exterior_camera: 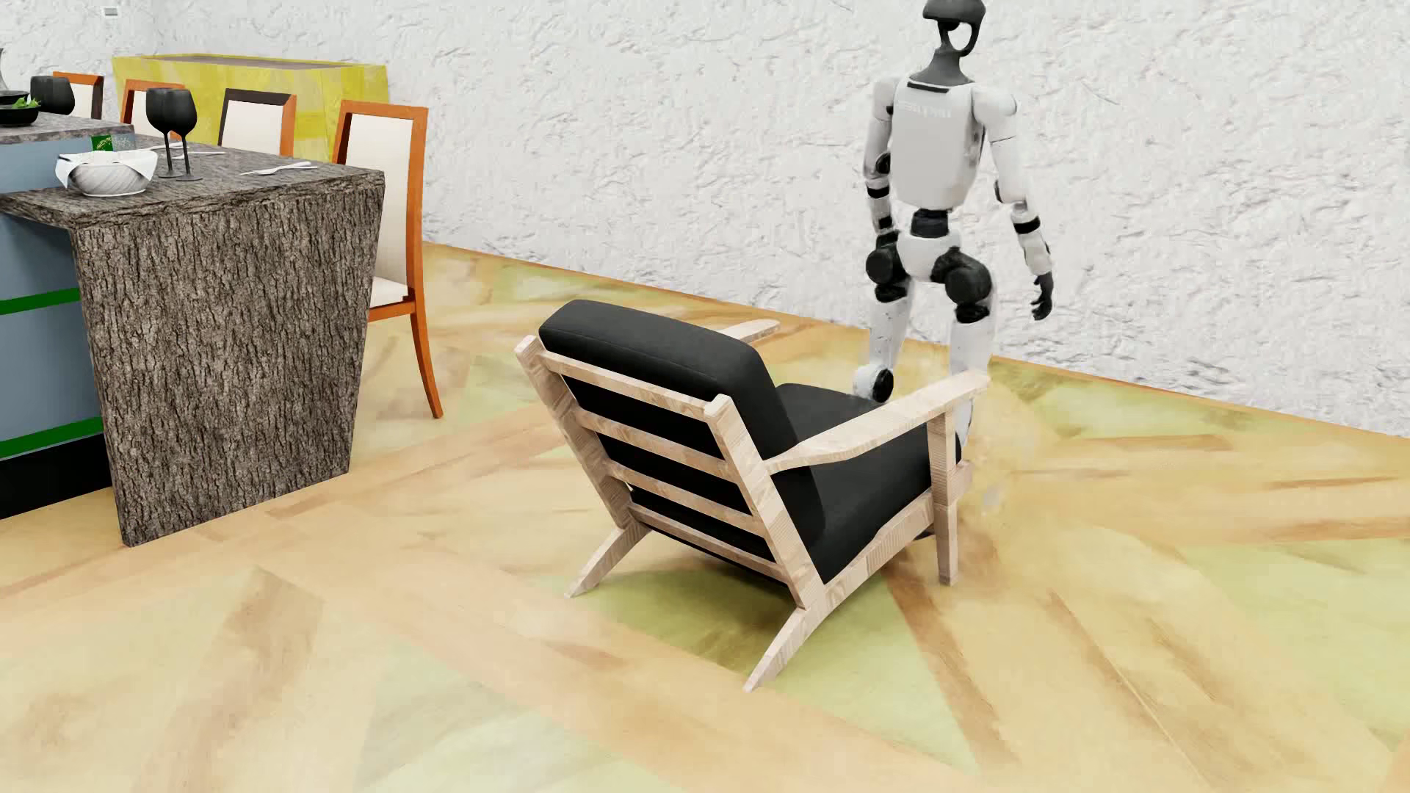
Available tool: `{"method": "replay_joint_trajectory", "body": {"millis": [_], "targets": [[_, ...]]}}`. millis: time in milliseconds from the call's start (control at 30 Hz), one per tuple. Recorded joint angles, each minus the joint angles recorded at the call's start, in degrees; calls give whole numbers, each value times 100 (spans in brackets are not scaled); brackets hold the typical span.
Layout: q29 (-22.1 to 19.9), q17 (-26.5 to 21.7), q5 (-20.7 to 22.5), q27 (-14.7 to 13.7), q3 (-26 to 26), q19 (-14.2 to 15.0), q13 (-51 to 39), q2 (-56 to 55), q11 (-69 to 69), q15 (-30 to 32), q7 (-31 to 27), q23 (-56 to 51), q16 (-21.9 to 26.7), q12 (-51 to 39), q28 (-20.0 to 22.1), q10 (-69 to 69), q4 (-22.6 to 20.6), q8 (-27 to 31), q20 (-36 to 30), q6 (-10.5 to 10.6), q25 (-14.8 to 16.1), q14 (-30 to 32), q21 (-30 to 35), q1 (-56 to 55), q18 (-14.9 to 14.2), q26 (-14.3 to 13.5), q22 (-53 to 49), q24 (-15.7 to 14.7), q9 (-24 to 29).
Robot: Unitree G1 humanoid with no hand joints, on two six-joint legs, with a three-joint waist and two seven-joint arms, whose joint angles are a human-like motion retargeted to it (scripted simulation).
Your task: Sit on the chair
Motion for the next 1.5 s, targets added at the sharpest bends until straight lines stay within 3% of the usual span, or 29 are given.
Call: {"method": "replay_joint_trajectory", "body": {"millis": [133, 267, 600, 767, 900, 1033, 1133, 1167, 1200, 1333, 1500], "targets": [[452, -138, -19, -90, -2, 26, 282, 35, 12, -29, 50, 197, -39, 242, -75, -3, -7, -36, 158, 23, -381, -45, -12, 62, -7, 13, 57, -6, -98], [523, -189, -1, -178, -16, 4, 412, 14, -1, -9, 39, -154, -95, 289, -163, 1, 5, -1, 70, 31, -270, -54, -90, 42, 5, -62, -285, -38, -94], [504, 76, 68, -170, 53, -178, -411, -616, 446, 90, -118, -790, -156, -403, 14, 497, 9, 218, -336, -48, -174, 51, 501, -633, 208, -9, -664, -144, 349], [439, 45, -270, -109, 113, 127, -1398, -2344, 2360, -267, -396, -1080, -35, -1281, 173, 2610, 236, 640, -830, -95, -323, -426, 1364, -2512, 13, 68, -1153, -192, 1194], [615, -326, -418, -150, 116, 174, -2284, -3691, 3865, -588, -464, -1892, 208, -1951, 247, 4324, 426, 899, -1258, -89, -536, -835, 2310, -3980, -147, 19, -1922, -201, 2100], [468, -1002, -440, -572, 104, 284, -3623, -5270, 5450, -909, -692, -3265, 1010, -2785, 133, 6087, 631, 1285, -2007, -40, -793, -1212, 3590, -5668, -312, -478, -3419, 63, 2955], [357, -1497, -494, -910, 134, 426, -4919, -6386, 6610, -1207, -871, -4290, 1847, -3654, 109, 7273, 700, 1557, -2560, -83, -908, -1466, 4632, -6814, -421, -665, -4733, -146, 3520], [243, -1673, -542, -866, 148, 481, -5305, -6730, 6990, -1297, -935, -4633, 2096, -3996, 163, 7647, 695, 1640, -2775, -85, -788, -1547, 4950, -7165, -463, -638, -5126, -295, 3694], [-283, -1900, -587, -817, 164, 550, -5630, -7026, 7360, -1419, -990, -5016, 2336, -4311, 428, 8025, 701, 1735, -2981, -69, -619, -1648, 5225, -7489, -509, -670, -5473, -486, 3864], [-1681, -2952, -622, -739, 180, 712, -6759, -8223, 8692, -1673, -1208, -6645, 3480, -5013, 1393, 9390, 826, 2034, -3386, -91, 37, -1870, 6139, -8752, -732, -852, -7078, -1271, 4302], [-2746, -3823, -585, -875, 190, 931, -7306, -9252, 9894, -1735, -1534, -7868, 4383, -4981, 2329, 10672, 957, 2295, -3133, -153, 279, -1911, 6462, -9894, -890, -1204, -8548, -1682, 4661]]}}
